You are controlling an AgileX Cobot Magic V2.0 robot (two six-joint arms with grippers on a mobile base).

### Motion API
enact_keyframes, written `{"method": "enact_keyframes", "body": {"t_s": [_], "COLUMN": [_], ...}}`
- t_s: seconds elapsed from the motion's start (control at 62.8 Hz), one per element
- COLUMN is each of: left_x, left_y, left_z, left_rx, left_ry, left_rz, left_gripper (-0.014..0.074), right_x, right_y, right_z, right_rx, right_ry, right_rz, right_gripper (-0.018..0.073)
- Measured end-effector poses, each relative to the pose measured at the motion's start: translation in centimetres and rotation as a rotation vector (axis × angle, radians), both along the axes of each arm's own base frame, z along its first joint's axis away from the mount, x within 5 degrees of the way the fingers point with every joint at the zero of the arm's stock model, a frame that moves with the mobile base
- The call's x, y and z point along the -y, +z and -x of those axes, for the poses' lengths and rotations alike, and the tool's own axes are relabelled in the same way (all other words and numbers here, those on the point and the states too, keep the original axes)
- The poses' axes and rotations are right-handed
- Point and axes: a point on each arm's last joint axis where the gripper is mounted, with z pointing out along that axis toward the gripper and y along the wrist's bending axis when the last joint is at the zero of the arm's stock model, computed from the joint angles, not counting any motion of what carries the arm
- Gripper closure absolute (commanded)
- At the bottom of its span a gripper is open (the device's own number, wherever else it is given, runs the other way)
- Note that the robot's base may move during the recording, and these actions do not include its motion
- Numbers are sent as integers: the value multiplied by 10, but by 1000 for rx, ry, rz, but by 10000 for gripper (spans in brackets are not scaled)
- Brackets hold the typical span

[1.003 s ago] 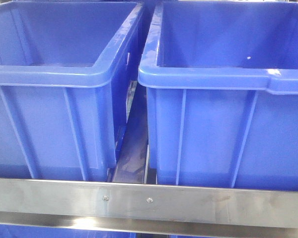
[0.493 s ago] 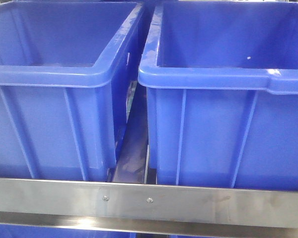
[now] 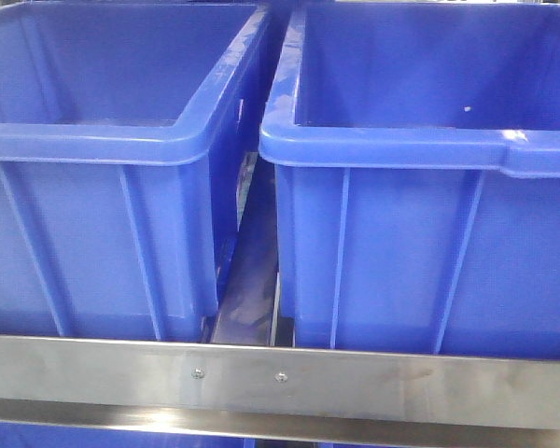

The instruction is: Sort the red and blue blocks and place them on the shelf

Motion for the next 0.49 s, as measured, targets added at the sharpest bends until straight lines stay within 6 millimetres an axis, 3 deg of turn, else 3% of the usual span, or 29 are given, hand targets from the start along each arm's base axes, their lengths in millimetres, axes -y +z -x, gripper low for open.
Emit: {"method": "enact_keyframes", "body": {"t_s": [0.493], "left_x": [0], "left_y": [0], "left_z": [0], "left_rx": [6], "left_ry": [0], "left_rz": [1], "left_gripper": [472], "right_x": [0], "right_y": [0], "right_z": [0], "right_rx": [2], "right_ry": [0], "right_rz": [0], "right_gripper": [510]}}
